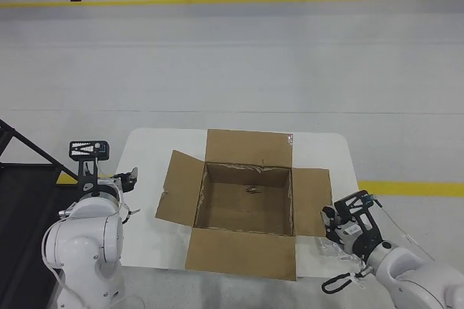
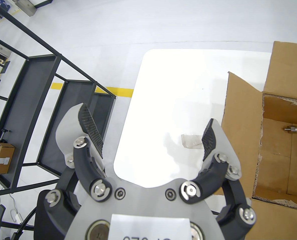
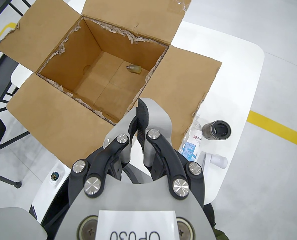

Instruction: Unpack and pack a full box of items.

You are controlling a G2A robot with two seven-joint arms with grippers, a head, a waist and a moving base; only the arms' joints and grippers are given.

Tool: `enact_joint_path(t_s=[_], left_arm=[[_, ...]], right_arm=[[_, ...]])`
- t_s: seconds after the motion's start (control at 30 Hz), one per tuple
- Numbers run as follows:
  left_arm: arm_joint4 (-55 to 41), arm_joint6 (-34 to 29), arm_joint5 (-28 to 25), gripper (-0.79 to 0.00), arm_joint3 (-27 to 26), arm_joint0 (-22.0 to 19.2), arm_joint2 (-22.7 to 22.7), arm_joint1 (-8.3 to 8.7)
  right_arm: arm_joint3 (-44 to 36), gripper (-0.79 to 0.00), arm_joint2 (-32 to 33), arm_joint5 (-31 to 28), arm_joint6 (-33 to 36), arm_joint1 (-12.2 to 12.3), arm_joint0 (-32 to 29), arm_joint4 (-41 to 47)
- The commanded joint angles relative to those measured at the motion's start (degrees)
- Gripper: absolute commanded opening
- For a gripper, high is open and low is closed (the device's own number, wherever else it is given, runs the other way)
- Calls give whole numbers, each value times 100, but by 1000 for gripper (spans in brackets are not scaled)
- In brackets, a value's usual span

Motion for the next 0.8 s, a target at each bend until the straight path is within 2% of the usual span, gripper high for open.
enact_joint_path(t_s=[0.0, 0.17, 0.33, 0.47, 0.53, 0.67, 0.7, 0.77], left_arm=[[0, 0, 0, 0, 0, 0, 0, 0], [0, 0, 0, 0, 0, 0, 0, 0], [0, 0, 0, 0, 0, 0, 0, 0], [0, 0, 0, 0, 0, 0, 0, 0], [0, 0, 0, 0, 0, 0, 0, 0], [0, 0, 0, 0, 0, 0, 0, 0], [0, 0, 0, 0, 0, 0, 0, 0], [0, 0, 0, 0, 0, 0, 0, 0]], right_arm=[[0, -785, -1, 0, 0, 0, 0, -2], [62, -785, -24, 26, -54, 5, -23, -87], [47, -785, -416, 459, -59, 2, 207, -478], [447, -785, -1318, 771, -51, -22, 1009, -1395], [911, -785, -1903, 891, -28, -54, 1563, -1975], [2114, -785, -2994, 1201, -102, -193, 2630, -2572], [2457, -770, -3222, 1239, -74, -233, 2852, -2659], [3014, -646, -3611, 1316, -71, -313, 3250, -2787]])
